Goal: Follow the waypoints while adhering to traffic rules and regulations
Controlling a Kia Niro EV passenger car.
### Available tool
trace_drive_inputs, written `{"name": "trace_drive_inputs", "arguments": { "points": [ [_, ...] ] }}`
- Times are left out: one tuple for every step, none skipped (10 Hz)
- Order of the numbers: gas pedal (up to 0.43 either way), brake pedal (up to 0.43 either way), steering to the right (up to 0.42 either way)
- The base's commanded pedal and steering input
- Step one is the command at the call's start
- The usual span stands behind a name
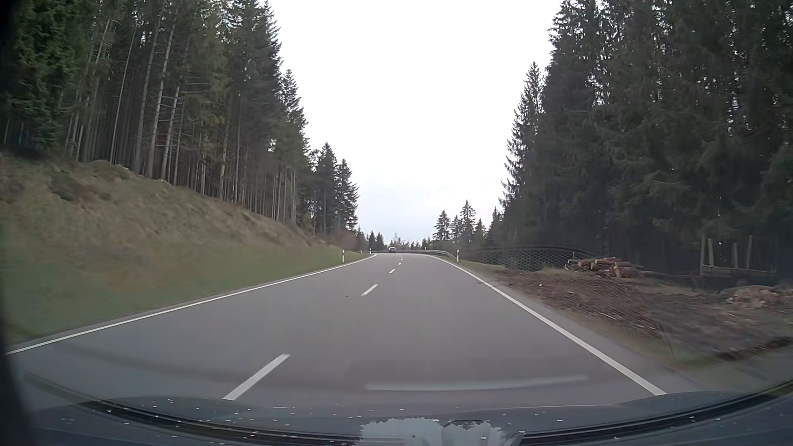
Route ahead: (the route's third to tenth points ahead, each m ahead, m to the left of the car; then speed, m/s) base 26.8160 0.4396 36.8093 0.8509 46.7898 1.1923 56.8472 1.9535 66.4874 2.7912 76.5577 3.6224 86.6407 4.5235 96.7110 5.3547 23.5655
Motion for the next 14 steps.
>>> {"name": "trace_drive_inputs", "arguments": {
  "points": [
    [0.28, 0.0, -0.004],
    [0.28, 0.0, -0.005],
    [0.268, 0.0, -0.004],
    [0.26, 0.0, -0.005],
    [0.248, 0.0, -0.005],
    [0.248, 0.0, -0.005],
    [0.248, 0.0, -0.004],
    [0.248, 0.0, -0.005],
    [0.248, 0.0, -0.004],
    [0.248, 0.0, -0.005],
    [0.26, 0.0, -0.005],
    [0.26, 0.0, -0.004],
    [0.26, 0.0, -0.005],
    [0.26, 0.0, -0.005]
  ]
}}
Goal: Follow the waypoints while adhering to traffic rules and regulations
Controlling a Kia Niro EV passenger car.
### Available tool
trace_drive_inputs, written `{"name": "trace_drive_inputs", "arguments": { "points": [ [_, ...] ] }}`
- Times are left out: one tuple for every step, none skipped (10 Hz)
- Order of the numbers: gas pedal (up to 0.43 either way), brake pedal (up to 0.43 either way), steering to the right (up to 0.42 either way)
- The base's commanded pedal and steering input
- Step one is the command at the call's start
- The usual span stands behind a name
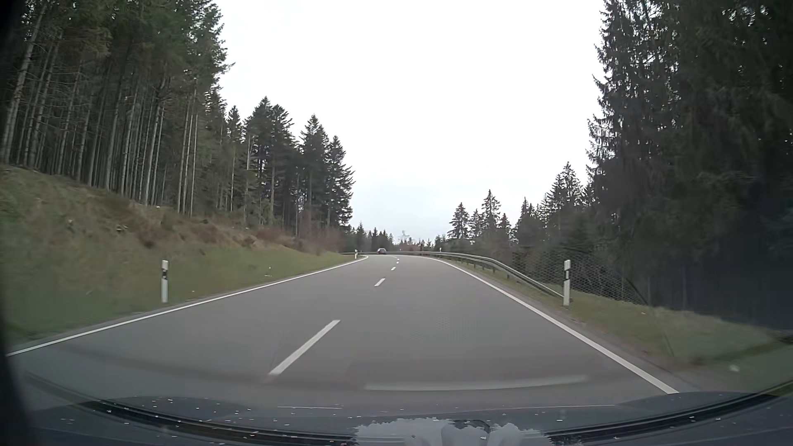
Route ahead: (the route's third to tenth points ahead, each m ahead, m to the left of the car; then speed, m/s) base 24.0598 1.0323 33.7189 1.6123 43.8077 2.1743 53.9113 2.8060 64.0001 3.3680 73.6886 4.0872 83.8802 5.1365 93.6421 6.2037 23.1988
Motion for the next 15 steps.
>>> {"name": "trace_drive_inputs", "arguments": {
  "points": [
    [0.26, 0.0, -0.005],
    [0.26, 0.0, -0.005],
    [0.26, 0.0, -0.005],
    [0.26, 0.0, -0.006],
    [0.26, 0.0, -0.006],
    [0.26, 0.0, -0.007],
    [0.26, 0.0, -0.008],
    [0.248, 0.0, -0.008],
    [0.248, 0.0, -0.008],
    [0.248, 0.0, -0.008],
    [0.248, 0.0, -0.008],
    [0.248, 0.0, -0.008],
    [0.228, 0.0, -0.008],
    [0.209, 0.0, -0.008],
    [0.197, 0.0, -0.008]
  ]
}}
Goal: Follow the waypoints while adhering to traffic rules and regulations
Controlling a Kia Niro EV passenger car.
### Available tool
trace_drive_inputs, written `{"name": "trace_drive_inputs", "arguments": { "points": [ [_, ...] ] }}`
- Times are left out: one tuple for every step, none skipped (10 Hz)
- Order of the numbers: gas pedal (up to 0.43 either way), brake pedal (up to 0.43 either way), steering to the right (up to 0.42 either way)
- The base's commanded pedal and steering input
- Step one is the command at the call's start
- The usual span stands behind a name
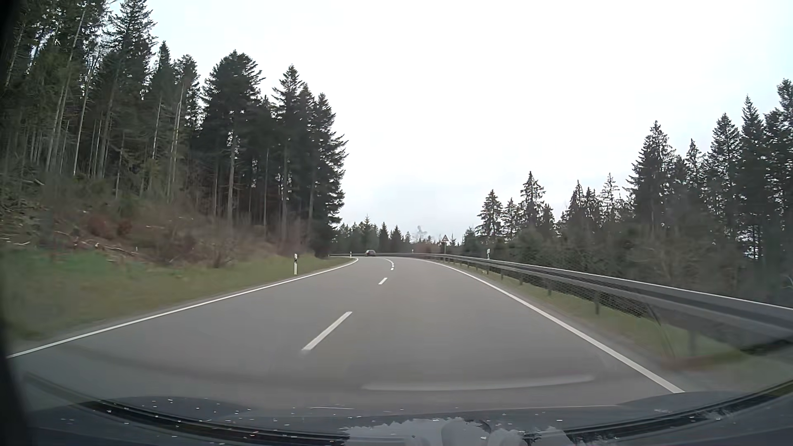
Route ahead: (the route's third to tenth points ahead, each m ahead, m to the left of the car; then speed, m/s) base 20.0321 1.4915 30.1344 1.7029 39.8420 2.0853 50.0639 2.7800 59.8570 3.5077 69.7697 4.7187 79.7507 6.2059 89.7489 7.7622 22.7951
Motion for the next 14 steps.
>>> {"name": "trace_drive_inputs", "arguments": {
  "points": [
    [0.197, 0.0, -0.008],
    [0.197, 0.0, -0.008],
    [0.197, 0.0, -0.008],
    [0.197, 0.0, -0.008],
    [0.197, 0.0, -0.008],
    [0.197, 0.0, -0.008],
    [0.197, 0.0, -0.008],
    [0.197, 0.0, -0.008],
    [0.197, 0.0, -0.008],
    [0.197, 0.0, -0.008],
    [0.197, 0.0, -0.008],
    [0.197, 0.0, -0.008],
    [0.197, 0.0, -0.008],
    [0.197, 0.0, -0.009]
  ]
}}
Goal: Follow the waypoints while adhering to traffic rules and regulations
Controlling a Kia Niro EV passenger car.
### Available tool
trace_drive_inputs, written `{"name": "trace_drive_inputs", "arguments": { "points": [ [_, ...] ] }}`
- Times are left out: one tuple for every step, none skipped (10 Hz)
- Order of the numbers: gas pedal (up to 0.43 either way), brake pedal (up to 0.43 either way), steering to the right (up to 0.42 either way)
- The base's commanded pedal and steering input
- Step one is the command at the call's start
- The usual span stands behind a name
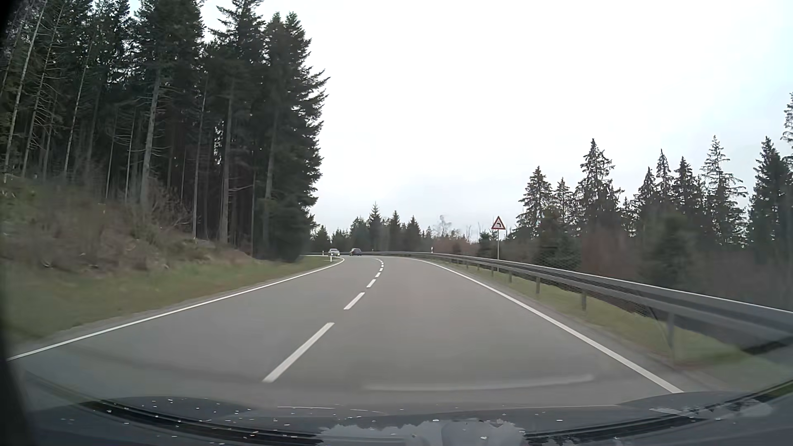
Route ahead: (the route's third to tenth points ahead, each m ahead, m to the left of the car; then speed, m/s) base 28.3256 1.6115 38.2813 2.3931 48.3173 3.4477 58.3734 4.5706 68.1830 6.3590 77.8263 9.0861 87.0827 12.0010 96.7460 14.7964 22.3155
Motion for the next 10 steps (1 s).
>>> {"name": "trace_drive_inputs", "arguments": {
  "points": [
    [0.197, 0.0, -0.009],
    [0.197, 0.0, -0.009],
    [0.177, 0.0, -0.01],
    [0.11, 0.0, -0.01],
    [0.008, 0.0, -0.01],
    [0.0, 0.0, -0.011],
    [0.0, 0.0, -0.012],
    [0.0, 0.0, -0.014],
    [0.0, 0.0, -0.016],
    [0.0, 0.0, -0.017]
  ]
}}
